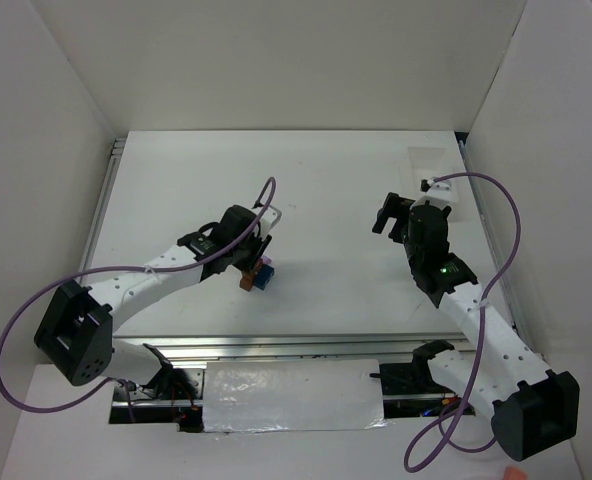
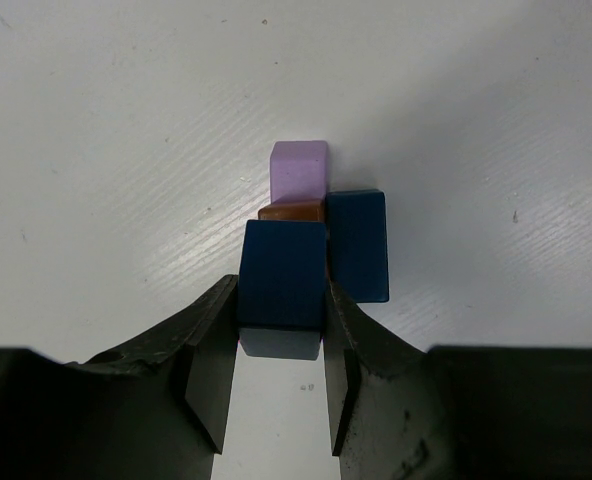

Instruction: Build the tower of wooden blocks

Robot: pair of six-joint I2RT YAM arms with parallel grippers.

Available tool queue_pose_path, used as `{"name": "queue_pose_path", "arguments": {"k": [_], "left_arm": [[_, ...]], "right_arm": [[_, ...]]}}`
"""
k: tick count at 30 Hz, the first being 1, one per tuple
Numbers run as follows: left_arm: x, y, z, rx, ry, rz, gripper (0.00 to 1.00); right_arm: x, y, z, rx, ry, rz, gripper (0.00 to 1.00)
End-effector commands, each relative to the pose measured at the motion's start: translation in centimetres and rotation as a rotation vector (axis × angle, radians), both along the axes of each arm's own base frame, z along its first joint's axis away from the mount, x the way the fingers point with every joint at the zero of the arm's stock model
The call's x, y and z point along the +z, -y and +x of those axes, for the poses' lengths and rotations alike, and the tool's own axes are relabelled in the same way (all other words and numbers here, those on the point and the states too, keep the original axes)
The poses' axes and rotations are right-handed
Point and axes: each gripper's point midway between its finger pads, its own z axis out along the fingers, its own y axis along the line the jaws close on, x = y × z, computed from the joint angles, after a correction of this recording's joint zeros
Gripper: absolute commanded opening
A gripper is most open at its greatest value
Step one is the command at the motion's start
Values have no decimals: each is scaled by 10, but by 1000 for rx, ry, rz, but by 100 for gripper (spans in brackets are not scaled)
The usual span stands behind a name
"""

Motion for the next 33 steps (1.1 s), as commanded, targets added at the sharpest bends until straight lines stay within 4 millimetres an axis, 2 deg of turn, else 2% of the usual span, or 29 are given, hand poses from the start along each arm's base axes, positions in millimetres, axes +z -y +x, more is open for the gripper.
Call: {"name": "queue_pose_path", "arguments": {"k": [1,7,16,18,23,27,32,33], "left_arm": [[12,8,11,-23,39,-23,38],[7,8,10,-21,21,-10,41],[9,6,9,-14,22,-11,48],[9,4,8,-11,20,-6,53],[15,7,5,-26,32,-33,73],[22,9,5,-33,50,-55,77],[32,11,6,-39,77,-80,99],[36,12,7,-39,90,-89,99]], "right_arm": [[7,3,0,-10,31,0,100],[8,3,-1,-9,37,3,100],[7,2,0,-4,33,2,100],[7,2,0,-1,33,3,100],[7,2,0,2,34,3,100],[7,1,0,5,34,4,100],[8,0,0,13,37,7,100],[7,-1,0,16,34,6,100]]}}
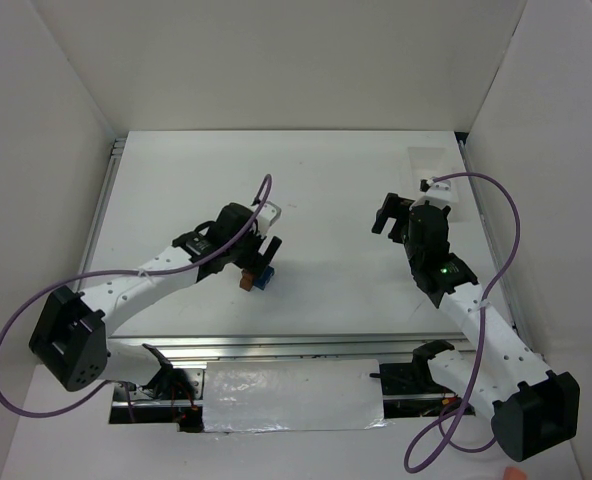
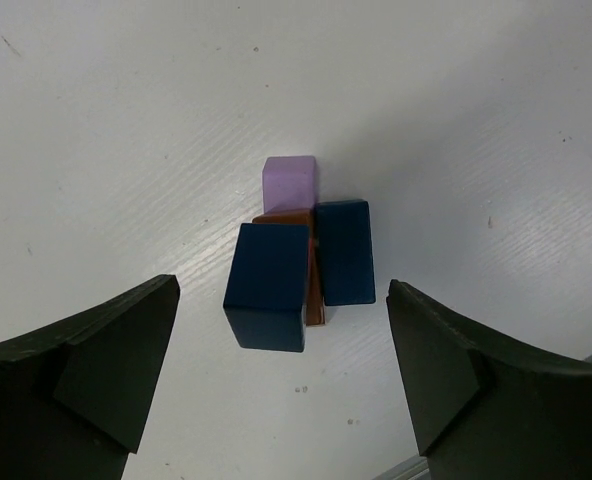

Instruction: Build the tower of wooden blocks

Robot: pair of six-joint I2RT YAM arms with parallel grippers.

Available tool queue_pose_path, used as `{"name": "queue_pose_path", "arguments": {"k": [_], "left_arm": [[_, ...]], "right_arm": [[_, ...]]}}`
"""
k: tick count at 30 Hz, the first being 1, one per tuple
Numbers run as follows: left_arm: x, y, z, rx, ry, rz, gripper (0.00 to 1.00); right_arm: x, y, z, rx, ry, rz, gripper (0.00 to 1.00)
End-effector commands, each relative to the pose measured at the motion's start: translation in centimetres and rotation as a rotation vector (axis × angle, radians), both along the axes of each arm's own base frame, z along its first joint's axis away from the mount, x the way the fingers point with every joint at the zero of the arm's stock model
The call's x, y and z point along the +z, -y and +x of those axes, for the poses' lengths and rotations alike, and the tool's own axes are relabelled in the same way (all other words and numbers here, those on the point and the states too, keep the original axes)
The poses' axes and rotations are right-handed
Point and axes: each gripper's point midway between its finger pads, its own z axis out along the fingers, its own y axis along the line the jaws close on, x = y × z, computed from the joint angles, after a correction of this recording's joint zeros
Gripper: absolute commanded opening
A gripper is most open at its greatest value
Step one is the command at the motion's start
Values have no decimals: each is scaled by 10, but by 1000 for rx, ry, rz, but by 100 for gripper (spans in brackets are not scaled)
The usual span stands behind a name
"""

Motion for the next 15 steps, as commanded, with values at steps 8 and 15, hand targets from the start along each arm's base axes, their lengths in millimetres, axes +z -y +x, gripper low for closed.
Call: {"name": "queue_pose_path", "arguments": {"k": [8,15], "left_arm": [[68,10,10,-1,171,-157,99],[73,-22,6,296,131,-193,99]], "right_arm": [[10,3,-1,2,37,-1,100],[12,2,-1,6,45,7,100]]}}
